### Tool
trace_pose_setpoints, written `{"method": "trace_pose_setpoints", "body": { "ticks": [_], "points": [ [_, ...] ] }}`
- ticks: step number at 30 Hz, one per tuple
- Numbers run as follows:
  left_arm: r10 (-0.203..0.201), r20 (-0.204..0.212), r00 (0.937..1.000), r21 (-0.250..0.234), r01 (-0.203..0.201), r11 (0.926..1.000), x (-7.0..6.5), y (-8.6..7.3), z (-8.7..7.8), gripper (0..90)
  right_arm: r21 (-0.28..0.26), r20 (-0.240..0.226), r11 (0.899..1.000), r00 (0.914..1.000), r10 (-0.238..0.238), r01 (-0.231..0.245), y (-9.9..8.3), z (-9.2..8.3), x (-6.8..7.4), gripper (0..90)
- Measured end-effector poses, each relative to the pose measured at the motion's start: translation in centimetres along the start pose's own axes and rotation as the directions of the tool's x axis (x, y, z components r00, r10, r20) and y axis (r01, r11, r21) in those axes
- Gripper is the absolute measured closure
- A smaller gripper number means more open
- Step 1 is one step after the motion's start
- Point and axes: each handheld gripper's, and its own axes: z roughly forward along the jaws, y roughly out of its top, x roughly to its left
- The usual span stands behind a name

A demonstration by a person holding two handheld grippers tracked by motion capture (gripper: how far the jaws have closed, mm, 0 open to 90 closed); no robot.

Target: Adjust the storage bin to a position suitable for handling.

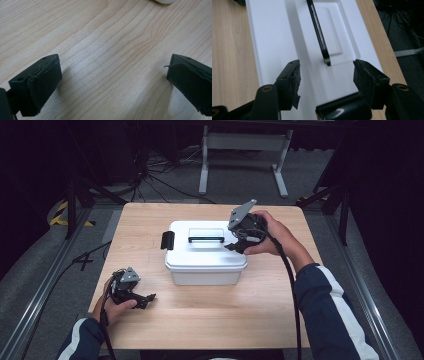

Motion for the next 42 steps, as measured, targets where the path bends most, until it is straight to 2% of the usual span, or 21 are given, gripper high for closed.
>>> {"method": "trace_pose_setpoints", "body": {
  "ticks": [4,7,9,11,18,19,21,22,23,24,27,31,35,37,42],
  "points": [
    [-0.001,0.002,1.0000,0.002,0.001,1.0000,0.0,0.0,0.0,0.3,0.019,0.001,0.999,0.9996,-0.028,0.028,1.0,1.3,0.2,39.5],
    [0.006,0.000,1.0000,0.003,-0.006,1.0000,0.1,0.0,0.0,0.2,0.029,-0.003,0.999,0.9998,-0.022,0.022,1.6,2.1,0.1,40.5],
    [0.003,0.001,1.0000,0.002,-0.003,1.0000,0.0,0.0,0.0,0.2,0.060,-0.012,0.997,0.9992,-0.037,0.038,2.1,2.8,-0.1,42.4],
    [0.004,0.001,1.0000,0.003,-0.004,1.0000,0.0,0.0,0.0,0.2,0.069,-0.018,0.997,0.9988,-0.045,0.046,2.4,3.5,-0.1,44.8],
    [0.008,0.001,1.0000,0.003,-0.008,1.0000,0.1,0.0,0.0,0.2,0.066,-0.037,0.994,0.9957,-0.085,0.087,3.6,4.4,0.2,63.7],
    [-0.002,0.006,1.0000,0.005,0.002,1.0000,0.0,0.0,0.0,0.2,0.075,-0.035,0.993,0.9953,-0.090,0.092,3.8,4.4,0.4,65.9],
    [0.005,0.003,1.0000,0.004,-0.005,1.0000,0.1,0.0,0.0,0.2,0.073,-0.031,0.991,0.9938,-0.107,0.109,4.2,4.4,0.5,72.8],
    [0.005,0.003,1.0000,0.004,-0.005,1.0000,0.1,0.0,0.0,0.2,0.073,-0.031,0.991,0.9938,-0.107,0.109,4.2,4.4,0.5,72.8],
    [0.000,0.005,1.0000,0.003,0.000,1.0000,0.0,0.0,0.0,0.2,0.069,-0.024,0.990,0.9927,-0.118,0.120,4.5,4.3,0.6,78.8],
    [0.000,0.005,1.0000,0.004,0.000,1.0000,0.0,0.0,0.0,0.2,0.063,-0.020,0.990,0.9920,-0.125,0.126,4.6,4.2,0.7,81.1],
    [0.003,0.008,1.0000,0.005,-0.003,1.0000,0.0,0.0,0.0,0.2,0.066,-0.007,0.987,0.9895,-0.145,0.145,4.9,4.1,0.7,82.2],
    [0.013,0.004,0.9999,0.004,-0.013,0.9999,0.1,0.1,0.0,0.1,0.069,0.004,0.988,0.9905,-0.138,0.137,4.9,4.0,0.7,82.7],
    [0.013,0.004,0.9999,0.004,-0.013,0.9999,0.1,0.1,0.0,0.2,0.057,0.003,0.986,0.9873,-0.159,0.158,5.0,3.9,0.5,83.3],
    [0.013,0.004,0.9999,0.003,-0.013,0.9999,0.1,0.1,0.0,0.2,0.051,0.001,0.987,0.9886,-0.151,0.150,5.1,3.8,0.6,83.8],
    [0.013,0.004,0.9999,0.003,-0.013,0.9999,0.1,0.1,0.0,0.2,0.027,0.020,0.985,0.9846,-0.174,0.173,5.4,3.2,0.5,84.3]
  ]
}}
